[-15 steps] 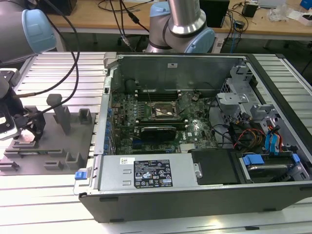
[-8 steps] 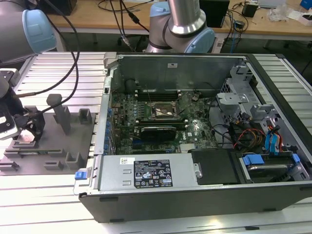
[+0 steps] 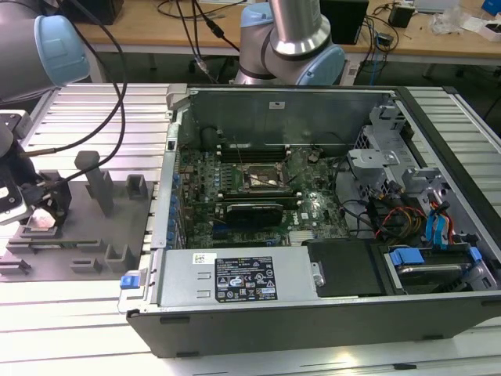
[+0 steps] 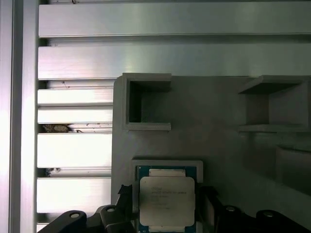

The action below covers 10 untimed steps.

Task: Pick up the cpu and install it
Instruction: 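Pick up the cpu and move it towards the insertion slot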

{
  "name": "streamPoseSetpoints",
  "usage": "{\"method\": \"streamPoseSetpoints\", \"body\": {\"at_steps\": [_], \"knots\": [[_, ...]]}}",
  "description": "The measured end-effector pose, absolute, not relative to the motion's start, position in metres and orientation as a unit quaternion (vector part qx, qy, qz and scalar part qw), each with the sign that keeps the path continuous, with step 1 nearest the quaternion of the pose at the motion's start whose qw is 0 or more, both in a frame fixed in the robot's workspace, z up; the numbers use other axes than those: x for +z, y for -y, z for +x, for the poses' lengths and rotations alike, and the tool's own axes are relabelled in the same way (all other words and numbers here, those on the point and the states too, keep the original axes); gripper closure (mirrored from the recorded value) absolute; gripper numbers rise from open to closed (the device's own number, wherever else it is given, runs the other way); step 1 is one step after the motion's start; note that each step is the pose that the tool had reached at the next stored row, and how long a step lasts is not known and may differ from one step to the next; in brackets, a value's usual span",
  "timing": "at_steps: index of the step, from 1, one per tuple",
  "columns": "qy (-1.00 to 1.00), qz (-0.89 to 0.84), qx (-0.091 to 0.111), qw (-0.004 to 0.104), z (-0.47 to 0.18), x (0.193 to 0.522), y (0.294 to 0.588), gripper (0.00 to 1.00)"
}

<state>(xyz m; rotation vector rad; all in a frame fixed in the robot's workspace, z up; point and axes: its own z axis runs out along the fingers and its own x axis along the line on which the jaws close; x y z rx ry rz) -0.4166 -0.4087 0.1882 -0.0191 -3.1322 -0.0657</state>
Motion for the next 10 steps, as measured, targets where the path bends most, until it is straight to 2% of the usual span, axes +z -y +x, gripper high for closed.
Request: {"method": "streamPoseSetpoints", "body": {"at_steps": [4, 5, 7, 10], "knots": [[1.000, -0.006, -0.021, 0.004, -0.4166, 0.1882, 0.4087, 0.34], [1.000, -0.006, -0.021, 0.004, -0.4166, 0.1882, 0.4087, 0.42], [1.000, -0.006, -0.021, 0.004, -0.4167, 0.1882, 0.4087, 0.45], [1.000, -0.006, -0.021, 0.004, -0.4167, 0.1882, 0.4087, 0.45]]}}
